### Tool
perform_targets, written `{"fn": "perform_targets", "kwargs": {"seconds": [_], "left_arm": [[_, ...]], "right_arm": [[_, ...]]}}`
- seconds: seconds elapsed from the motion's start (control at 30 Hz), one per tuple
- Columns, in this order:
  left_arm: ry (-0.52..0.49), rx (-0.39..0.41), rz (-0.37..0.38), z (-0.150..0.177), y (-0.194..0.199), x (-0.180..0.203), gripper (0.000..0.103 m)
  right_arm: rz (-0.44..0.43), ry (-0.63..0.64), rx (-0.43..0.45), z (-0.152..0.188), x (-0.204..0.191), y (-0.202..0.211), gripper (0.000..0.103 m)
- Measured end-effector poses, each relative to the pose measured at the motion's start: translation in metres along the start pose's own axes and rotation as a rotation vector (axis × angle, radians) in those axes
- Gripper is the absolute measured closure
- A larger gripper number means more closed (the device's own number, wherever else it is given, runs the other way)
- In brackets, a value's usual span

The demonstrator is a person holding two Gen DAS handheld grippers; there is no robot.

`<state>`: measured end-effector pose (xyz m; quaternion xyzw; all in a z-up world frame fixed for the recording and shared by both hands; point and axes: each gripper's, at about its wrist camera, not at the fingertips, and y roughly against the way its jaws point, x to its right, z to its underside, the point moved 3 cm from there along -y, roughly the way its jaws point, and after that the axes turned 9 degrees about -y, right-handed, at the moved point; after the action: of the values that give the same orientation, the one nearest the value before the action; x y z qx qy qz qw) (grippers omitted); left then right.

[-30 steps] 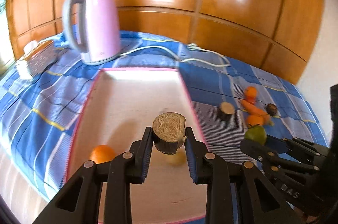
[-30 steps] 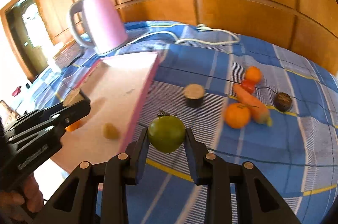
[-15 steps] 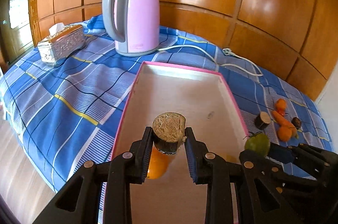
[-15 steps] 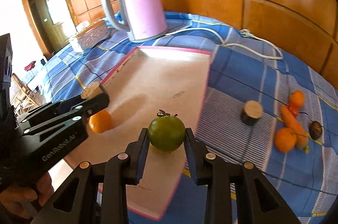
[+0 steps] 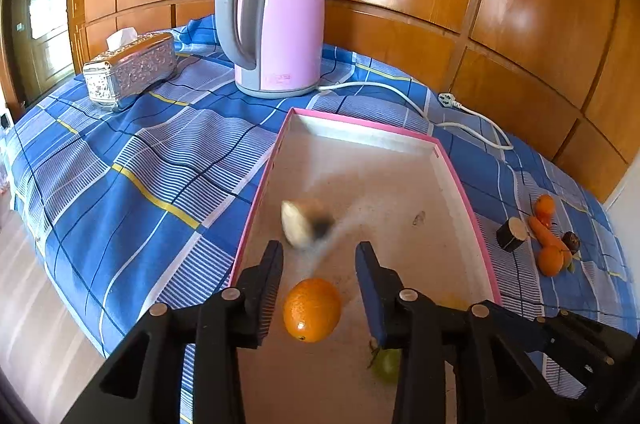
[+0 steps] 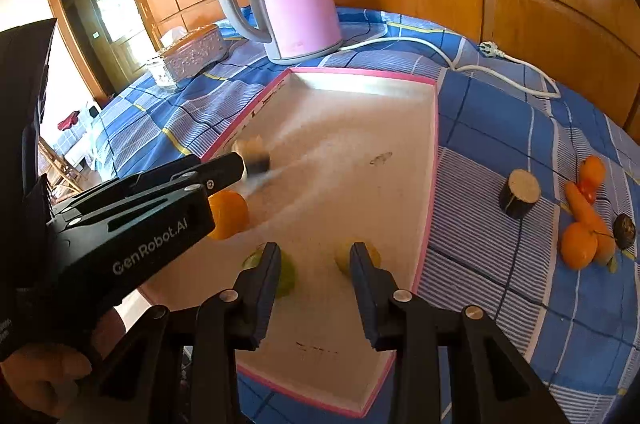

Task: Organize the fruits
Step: 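Carry the log slice into the tray with left gripper while right gripper drops the lime there, then withdraw both open grippers from the tray back toward the remaining fruit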

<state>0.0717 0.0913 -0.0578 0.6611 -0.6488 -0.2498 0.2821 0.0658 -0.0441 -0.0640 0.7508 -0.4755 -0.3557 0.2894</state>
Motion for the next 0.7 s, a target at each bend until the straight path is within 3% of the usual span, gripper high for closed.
{"fn": "perform_targets", "kwargs": {"seconds": [0.37, 0.7], "left_arm": [[-0.037, 0.019, 0.018, 0.0, 0.01, 0.014, 0.065], [-0.11, 0.017, 0.059, 0.007, 0.015, 0.04, 0.065]], "right_arm": [[0.089, -0.059, 0.084, -0.003, 0.018, 0.021, 0.064], [0.182, -0.207, 0.119, 0.002, 0.068, 0.034, 0.064]]}}
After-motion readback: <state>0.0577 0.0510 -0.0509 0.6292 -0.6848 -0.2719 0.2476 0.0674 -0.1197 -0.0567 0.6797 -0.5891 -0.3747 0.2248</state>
